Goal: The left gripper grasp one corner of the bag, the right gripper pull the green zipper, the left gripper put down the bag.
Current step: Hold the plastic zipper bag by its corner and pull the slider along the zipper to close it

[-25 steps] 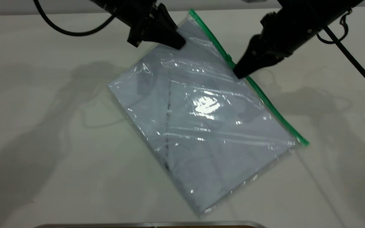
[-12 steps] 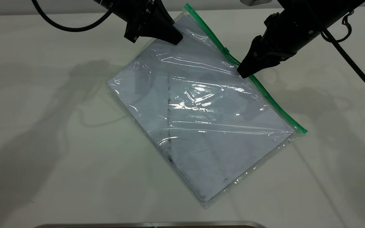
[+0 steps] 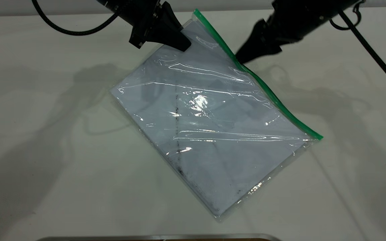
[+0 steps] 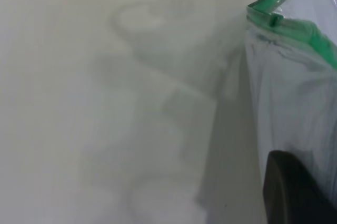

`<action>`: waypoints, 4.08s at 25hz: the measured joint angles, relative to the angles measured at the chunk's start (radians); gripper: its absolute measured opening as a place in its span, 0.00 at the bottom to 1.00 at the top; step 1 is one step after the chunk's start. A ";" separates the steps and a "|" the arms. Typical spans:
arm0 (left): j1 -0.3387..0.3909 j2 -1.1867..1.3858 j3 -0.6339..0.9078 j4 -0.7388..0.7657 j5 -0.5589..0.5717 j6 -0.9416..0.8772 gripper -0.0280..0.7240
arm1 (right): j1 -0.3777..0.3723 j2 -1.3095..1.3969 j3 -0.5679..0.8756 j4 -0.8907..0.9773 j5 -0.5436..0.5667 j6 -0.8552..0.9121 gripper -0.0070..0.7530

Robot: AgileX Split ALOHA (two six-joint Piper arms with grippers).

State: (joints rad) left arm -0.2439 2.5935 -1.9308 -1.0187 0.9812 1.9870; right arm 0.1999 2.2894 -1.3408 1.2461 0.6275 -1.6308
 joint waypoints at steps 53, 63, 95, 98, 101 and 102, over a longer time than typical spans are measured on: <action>-0.020 0.000 0.000 -0.037 -0.004 0.002 0.11 | 0.001 0.080 -0.017 -0.002 0.005 -0.018 0.10; 0.001 0.001 0.000 -0.050 0.010 0.002 0.11 | 0.008 0.080 -0.019 -0.037 -0.012 0.016 0.10; 0.052 0.001 -0.073 -0.045 0.056 -0.050 0.11 | 0.008 0.080 -0.019 -0.629 0.132 0.541 0.10; 0.053 0.001 -0.074 -0.045 0.058 -0.050 0.11 | 0.008 0.080 -0.019 -0.682 0.197 0.600 0.10; 0.053 0.001 -0.074 -0.045 0.060 -0.050 0.11 | 0.008 0.080 -0.019 -0.724 0.260 0.653 0.10; 0.053 0.001 -0.074 -0.045 0.060 -0.051 0.11 | 0.008 0.080 -0.019 -0.737 0.281 0.672 0.10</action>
State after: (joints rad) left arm -0.1912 2.5944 -2.0046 -1.0637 1.0417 1.9360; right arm 0.2081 2.3694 -1.3598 0.5089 0.9085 -0.9591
